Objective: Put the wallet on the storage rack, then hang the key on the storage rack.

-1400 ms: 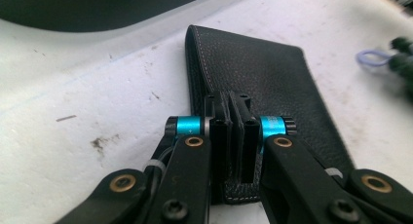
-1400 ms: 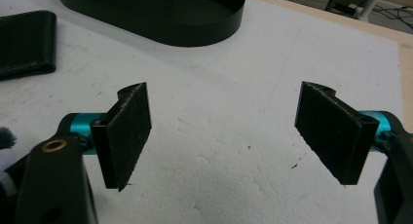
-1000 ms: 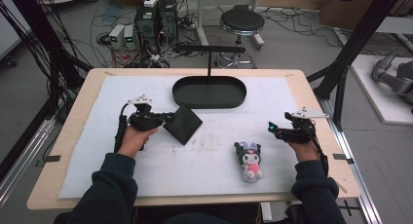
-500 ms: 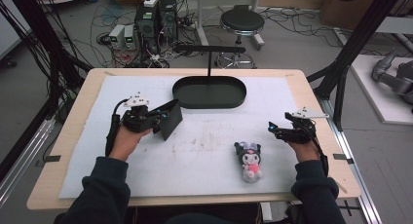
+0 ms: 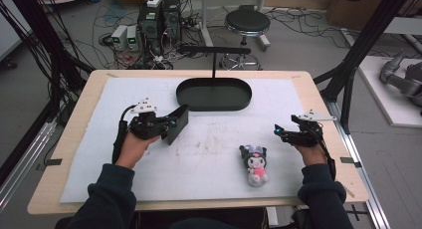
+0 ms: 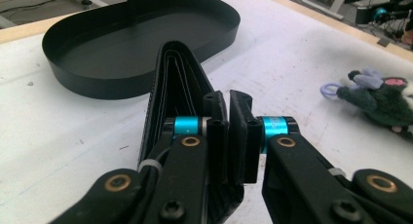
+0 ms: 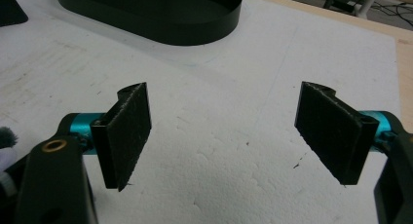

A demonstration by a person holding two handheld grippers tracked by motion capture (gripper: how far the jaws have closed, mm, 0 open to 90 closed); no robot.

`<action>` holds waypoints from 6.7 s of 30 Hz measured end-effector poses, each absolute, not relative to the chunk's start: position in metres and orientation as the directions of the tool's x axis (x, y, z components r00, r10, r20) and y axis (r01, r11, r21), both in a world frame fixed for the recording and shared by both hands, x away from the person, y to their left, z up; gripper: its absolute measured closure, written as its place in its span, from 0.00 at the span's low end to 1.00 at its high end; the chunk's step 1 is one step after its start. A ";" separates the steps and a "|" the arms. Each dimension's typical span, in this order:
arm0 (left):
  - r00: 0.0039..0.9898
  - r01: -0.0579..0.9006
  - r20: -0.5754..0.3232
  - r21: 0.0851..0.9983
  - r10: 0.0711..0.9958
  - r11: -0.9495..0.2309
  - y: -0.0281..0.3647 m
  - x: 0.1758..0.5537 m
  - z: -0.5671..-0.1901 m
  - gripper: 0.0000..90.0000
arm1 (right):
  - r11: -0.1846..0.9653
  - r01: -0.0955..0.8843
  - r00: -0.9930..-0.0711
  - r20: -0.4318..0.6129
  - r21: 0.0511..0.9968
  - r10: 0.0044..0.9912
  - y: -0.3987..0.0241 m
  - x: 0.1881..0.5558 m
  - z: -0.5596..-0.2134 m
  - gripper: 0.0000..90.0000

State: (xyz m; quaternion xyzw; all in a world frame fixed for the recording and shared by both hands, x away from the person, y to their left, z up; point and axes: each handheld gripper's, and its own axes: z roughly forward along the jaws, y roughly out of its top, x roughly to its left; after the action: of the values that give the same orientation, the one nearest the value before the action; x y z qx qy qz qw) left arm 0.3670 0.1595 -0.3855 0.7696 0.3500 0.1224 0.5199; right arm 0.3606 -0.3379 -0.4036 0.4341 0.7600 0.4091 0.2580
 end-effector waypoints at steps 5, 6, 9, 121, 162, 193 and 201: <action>0.731 0.376 -0.155 0.904 0.664 -0.203 0.161 0.368 -0.385 0.71 | 0.292 0.450 -0.493 -0.038 0.844 0.869 -0.337 0.361 -0.404 0.24; 0.731 0.376 -0.155 0.904 0.664 -0.203 0.161 0.368 -0.385 0.66 | 0.293 0.450 -0.494 -0.038 0.844 0.869 -0.337 0.361 -0.404 0.24; 0.722 0.279 -0.059 0.937 0.690 -0.212 0.160 0.368 -0.385 0.48 | 0.292 0.450 -0.494 -0.038 0.844 0.869 -0.337 0.361 -0.404 0.24; 0.543 0.532 -0.360 0.847 0.758 0.021 0.094 0.549 -0.418 0.75 | 0.257 0.462 -0.485 -0.001 0.849 0.875 -0.339 0.358 -0.405 0.26; 0.576 0.335 -0.155 0.940 0.803 -0.059 0.171 0.433 -0.366 0.20 | 0.318 0.416 -0.512 -0.070 0.852 0.856 -0.325 0.355 -0.400 0.26; 0.596 0.336 -0.072 0.927 0.799 -0.167 0.208 0.366 -0.415 0.23 | 0.388 0.527 -0.606 0.015 0.756 0.795 -0.270 0.303 -0.383 0.23; 0.586 0.341 -0.080 0.927 0.806 -0.156 0.211 0.366 -0.415 0.23 | 0.475 0.564 -0.637 -0.010 0.675 0.770 -0.239 0.301 -0.409 0.24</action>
State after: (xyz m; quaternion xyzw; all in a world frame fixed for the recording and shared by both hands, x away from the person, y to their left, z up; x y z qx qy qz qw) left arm 0.3657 0.2113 -0.4148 0.7260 0.3949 0.2254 0.5159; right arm 0.3006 -0.2394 -0.4093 0.3952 0.8442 0.3257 0.1585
